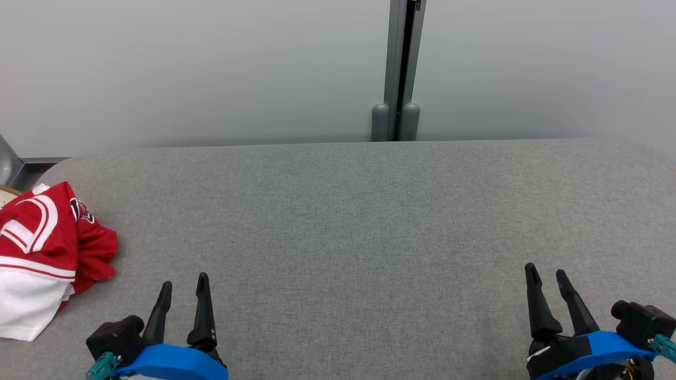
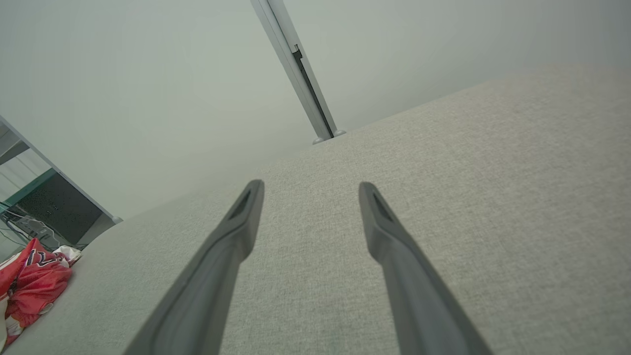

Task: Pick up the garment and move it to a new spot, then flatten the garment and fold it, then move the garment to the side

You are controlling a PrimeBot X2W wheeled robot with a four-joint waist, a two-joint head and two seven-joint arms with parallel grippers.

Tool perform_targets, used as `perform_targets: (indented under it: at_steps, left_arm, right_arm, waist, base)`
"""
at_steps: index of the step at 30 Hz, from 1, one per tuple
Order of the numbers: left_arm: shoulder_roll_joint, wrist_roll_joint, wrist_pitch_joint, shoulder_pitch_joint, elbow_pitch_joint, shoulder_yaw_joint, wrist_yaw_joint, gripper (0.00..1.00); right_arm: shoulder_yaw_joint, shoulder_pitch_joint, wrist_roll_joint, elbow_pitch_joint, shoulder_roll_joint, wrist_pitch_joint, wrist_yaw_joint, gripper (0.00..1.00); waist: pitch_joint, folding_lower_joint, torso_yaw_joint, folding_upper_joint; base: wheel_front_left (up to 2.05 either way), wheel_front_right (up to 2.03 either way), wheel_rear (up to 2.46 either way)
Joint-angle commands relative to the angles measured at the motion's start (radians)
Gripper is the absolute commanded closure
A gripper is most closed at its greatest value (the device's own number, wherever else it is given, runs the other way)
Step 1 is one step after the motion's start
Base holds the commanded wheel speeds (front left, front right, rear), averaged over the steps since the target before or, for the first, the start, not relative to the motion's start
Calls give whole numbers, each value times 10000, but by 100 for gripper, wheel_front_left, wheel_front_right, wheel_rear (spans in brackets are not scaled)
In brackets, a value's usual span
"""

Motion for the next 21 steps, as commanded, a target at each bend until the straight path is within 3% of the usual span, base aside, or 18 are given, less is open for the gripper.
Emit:
perform_targets:
  at_steps: [1,21]
  left_arm:
    - [111,272,-95,39,-121,-74,64,0]
    - [222,1296,-274,166,-215,-494,369,0]
  right_arm:
    - [-1,23,-306,-79,-69,-109,21,0]
    - [8,130,-1802,-102,-78,-207,25,0]
  waist:
    - [1,0,7,0]
    - [-52,0,149,0]
  base:
    - [0,0,0]
    - [0,0,0]
